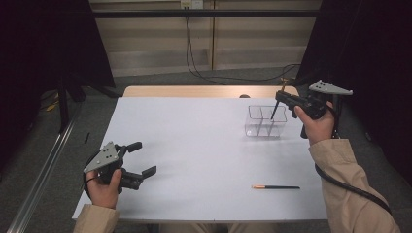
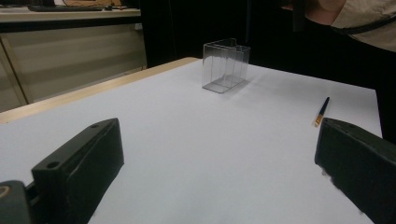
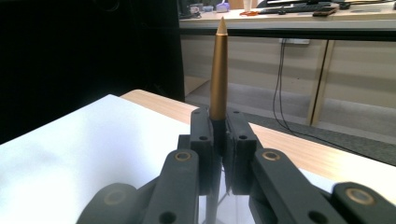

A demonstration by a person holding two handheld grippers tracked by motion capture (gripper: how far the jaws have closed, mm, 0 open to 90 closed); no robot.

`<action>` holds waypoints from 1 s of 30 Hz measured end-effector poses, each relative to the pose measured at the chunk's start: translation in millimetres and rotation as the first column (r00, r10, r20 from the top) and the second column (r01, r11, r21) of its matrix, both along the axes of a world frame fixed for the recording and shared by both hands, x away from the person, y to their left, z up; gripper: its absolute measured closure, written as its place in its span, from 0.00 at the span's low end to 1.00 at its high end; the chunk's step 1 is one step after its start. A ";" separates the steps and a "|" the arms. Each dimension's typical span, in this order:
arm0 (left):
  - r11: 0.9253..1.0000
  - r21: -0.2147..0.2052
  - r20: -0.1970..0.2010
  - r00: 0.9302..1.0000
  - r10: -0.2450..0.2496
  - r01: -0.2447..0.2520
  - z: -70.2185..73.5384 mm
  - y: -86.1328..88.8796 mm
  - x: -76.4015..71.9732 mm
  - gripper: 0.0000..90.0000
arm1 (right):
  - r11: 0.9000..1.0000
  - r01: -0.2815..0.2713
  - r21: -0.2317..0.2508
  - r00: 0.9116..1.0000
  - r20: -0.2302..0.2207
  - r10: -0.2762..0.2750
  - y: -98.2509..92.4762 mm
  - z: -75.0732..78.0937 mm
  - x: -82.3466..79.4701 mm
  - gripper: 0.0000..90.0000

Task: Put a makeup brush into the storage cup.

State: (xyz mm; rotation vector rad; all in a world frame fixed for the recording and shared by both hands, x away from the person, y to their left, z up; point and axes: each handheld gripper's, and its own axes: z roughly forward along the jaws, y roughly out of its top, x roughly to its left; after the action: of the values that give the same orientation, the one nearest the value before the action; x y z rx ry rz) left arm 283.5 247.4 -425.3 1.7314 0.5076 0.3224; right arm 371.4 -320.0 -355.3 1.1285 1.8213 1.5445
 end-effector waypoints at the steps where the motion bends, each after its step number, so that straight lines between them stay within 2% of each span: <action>1: 1.000 0.000 0.000 1.000 0.000 0.000 0.0 -0.1 0.0 0.01 | 1.000 0.001 -0.002 1.000 0.001 -0.001 -0.7 0.1 0.6 0.93; 30: 1.000 0.005 0.006 1.000 -0.007 0.007 -0.6 0.2 0.2 0.01 | 0.995 0.075 -0.065 0.997 0.005 -0.075 -13.1 -4.8 10.7 0.93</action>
State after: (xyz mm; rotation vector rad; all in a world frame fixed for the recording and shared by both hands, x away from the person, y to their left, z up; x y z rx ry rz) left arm 283.7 247.6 -426.0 1.7365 0.4963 0.3239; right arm 382.1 -333.0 -360.1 1.1510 1.7932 1.4333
